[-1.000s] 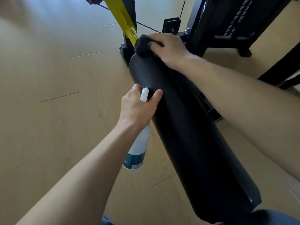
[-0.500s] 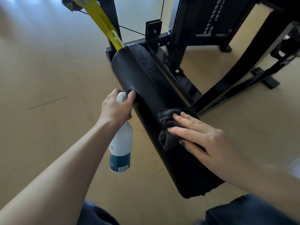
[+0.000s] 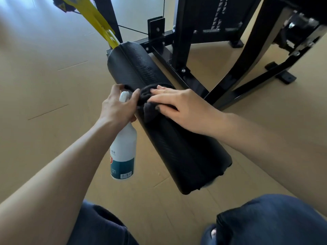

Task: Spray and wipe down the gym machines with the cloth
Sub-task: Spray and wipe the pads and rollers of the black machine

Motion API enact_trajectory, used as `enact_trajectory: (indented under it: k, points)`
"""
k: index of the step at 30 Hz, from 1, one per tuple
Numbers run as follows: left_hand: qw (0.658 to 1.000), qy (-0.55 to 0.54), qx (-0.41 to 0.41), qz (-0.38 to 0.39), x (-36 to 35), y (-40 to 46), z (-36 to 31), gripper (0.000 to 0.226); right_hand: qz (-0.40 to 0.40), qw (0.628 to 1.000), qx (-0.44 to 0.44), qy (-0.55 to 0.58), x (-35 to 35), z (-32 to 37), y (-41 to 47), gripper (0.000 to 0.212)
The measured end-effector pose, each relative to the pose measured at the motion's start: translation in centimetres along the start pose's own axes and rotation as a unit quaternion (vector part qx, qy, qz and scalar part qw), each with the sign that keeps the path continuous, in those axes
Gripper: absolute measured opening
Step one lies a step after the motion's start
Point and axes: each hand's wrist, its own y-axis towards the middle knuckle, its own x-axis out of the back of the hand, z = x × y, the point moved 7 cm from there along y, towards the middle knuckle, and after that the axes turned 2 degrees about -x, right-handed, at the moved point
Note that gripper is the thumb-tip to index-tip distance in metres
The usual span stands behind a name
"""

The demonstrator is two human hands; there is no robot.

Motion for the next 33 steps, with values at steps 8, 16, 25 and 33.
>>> enact_trajectory:
  k: [8, 16, 25, 33]
  points:
    - [0.998, -0.059, 0.026, 0.017, -0.6, 0.1, 1.0, 0.042, 0.066, 0.990, 0.101, -0.077, -1.3, 1.2, -13.1, 0.037]
    - [0.994, -0.092, 0.049, 0.036, -1.0, 0.3, 2.0, 0.034, 0.114, 0.966, 0.202, -0.111, -0.5, 0.3, -10.7, 0.036]
    - [0.991, -0.119, 0.053, 0.038, -1.6, 0.5, 2.5, 0.021, 0.001, 0.990, 0.113, -0.085, 0.9, -1.6, 9.0, 0.035]
    - [0.988, -0.128, 0.076, 0.049, -1.8, 0.5, 2.7, 0.026, -0.063, 0.995, 0.009, -0.071, 0.6, -0.5, 15.9, 0.035]
